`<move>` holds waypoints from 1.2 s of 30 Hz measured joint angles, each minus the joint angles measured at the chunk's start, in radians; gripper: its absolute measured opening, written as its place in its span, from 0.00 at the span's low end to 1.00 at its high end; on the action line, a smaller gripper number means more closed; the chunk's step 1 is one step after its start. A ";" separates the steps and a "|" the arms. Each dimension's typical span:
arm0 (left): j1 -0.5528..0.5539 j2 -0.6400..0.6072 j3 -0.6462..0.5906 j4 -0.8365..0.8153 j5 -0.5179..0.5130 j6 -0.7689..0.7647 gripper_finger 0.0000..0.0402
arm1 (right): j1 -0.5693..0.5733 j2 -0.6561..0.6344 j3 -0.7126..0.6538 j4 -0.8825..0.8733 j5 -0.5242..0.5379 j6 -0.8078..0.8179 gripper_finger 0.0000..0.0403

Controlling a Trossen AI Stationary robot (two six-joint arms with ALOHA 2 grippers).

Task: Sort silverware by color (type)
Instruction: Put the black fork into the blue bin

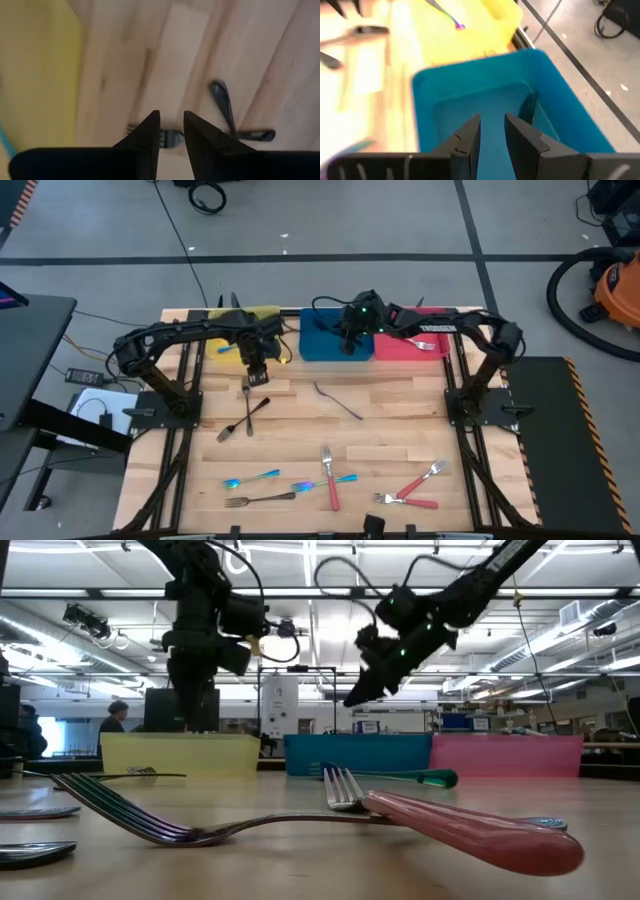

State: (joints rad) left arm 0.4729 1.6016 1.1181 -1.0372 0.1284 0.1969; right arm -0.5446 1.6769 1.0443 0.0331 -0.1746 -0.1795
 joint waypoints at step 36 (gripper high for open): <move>-0.400 0.000 -0.227 0.187 0.000 -0.587 0.22 | 0.053 -0.207 0.000 -0.236 0.008 -0.007 0.24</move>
State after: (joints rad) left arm 0.0726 1.6012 0.8910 -0.8504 0.1289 -0.3904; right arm -0.4916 1.4700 1.0439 -0.2028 -0.1665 -0.1864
